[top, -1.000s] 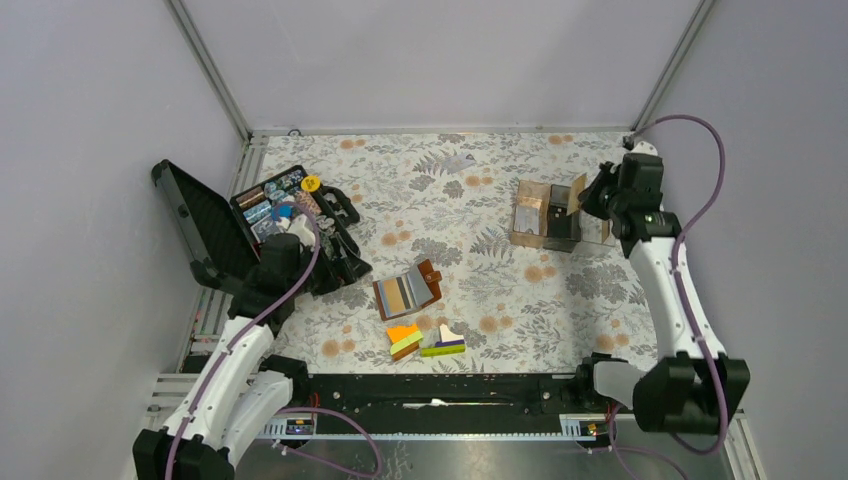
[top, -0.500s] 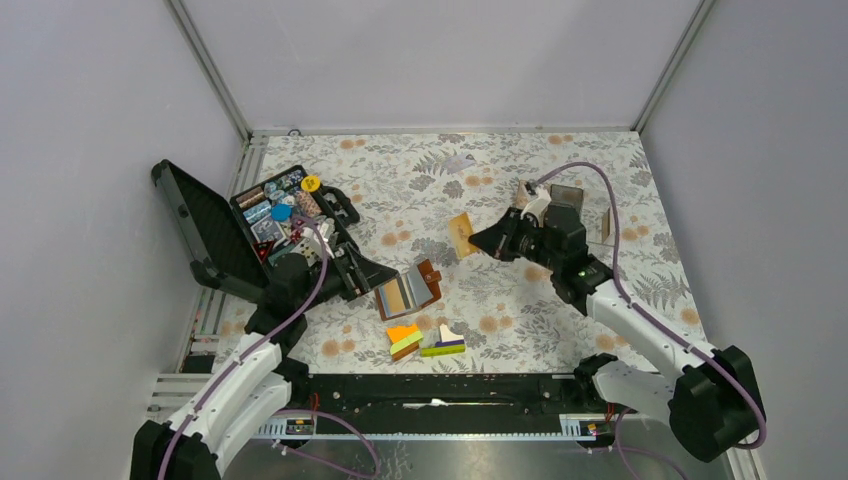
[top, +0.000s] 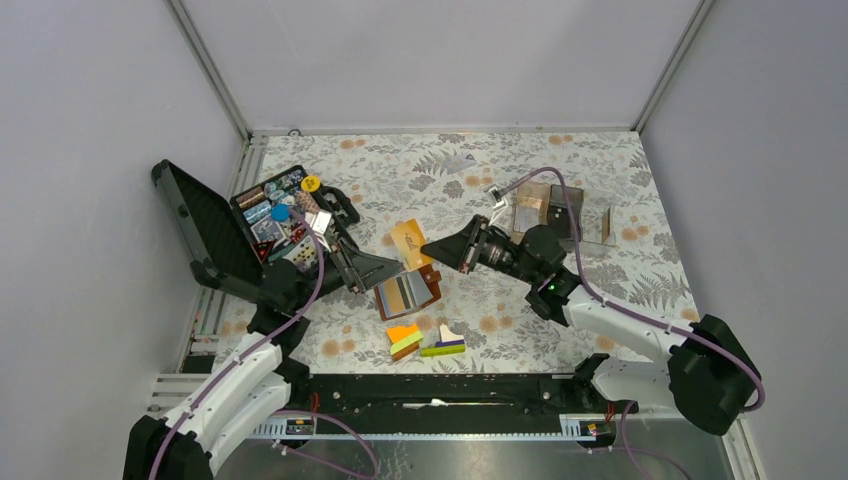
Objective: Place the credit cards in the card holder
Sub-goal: Pick up the credit card from the storage box, then insert the credit card into the card holder.
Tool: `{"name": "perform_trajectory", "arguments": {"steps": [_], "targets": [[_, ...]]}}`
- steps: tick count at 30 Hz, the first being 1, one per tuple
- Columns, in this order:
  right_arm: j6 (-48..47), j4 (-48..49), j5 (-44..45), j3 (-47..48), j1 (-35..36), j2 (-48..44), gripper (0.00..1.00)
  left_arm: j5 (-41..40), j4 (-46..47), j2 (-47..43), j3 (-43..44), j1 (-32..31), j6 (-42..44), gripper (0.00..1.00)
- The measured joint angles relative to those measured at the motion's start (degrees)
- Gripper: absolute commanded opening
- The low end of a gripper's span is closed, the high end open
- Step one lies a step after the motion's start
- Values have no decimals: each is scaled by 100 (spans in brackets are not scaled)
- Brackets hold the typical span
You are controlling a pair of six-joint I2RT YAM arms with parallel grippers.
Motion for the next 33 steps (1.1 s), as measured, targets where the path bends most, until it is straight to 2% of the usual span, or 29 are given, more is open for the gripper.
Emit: {"name": "perform_trajectory", "arguments": {"steps": [4,5,6,8,9,10,12,14,16,18,19,22,25,29,33], "targets": [[94,269,-2,2,212,203,0,42,468,101,15,-59,-192,51],[107,308,-4,2,247,238,0,44,573,127,15,-61,-243,44],[122,345,-9,2,284,273,0,44,684,160,15,-66,-306,31],[144,415,-59,11,341,348,0,42,898,258,15,-68,-442,11],[153,426,-85,15,361,376,0,44,997,304,15,-68,-518,3],[166,461,-101,17,376,400,0,42,1080,361,15,-68,-544,0],[177,503,-94,24,389,422,0,39,1165,452,11,-68,-612,0],[138,435,-68,26,387,422,17,26,1102,470,15,-68,-595,0],[11,210,15,37,389,417,39,-13,667,435,96,-59,-417,0],[-186,-162,146,46,396,398,58,-98,-302,378,396,-28,0,0],[-243,-323,227,46,398,369,62,-168,-752,369,562,11,205,0],[-667,-997,540,94,407,192,69,-363,-2640,433,1335,435,1086,0],[-1182,-1840,1025,415,466,133,72,-433,-4312,713,2157,1113,2162,0],[-1749,-2907,2013,1056,841,304,74,-800,-5449,962,2586,1596,3018,0],[-2020,-3707,2938,1646,1414,828,75,-1401,-6006,938,2627,1731,3405,0]]}}
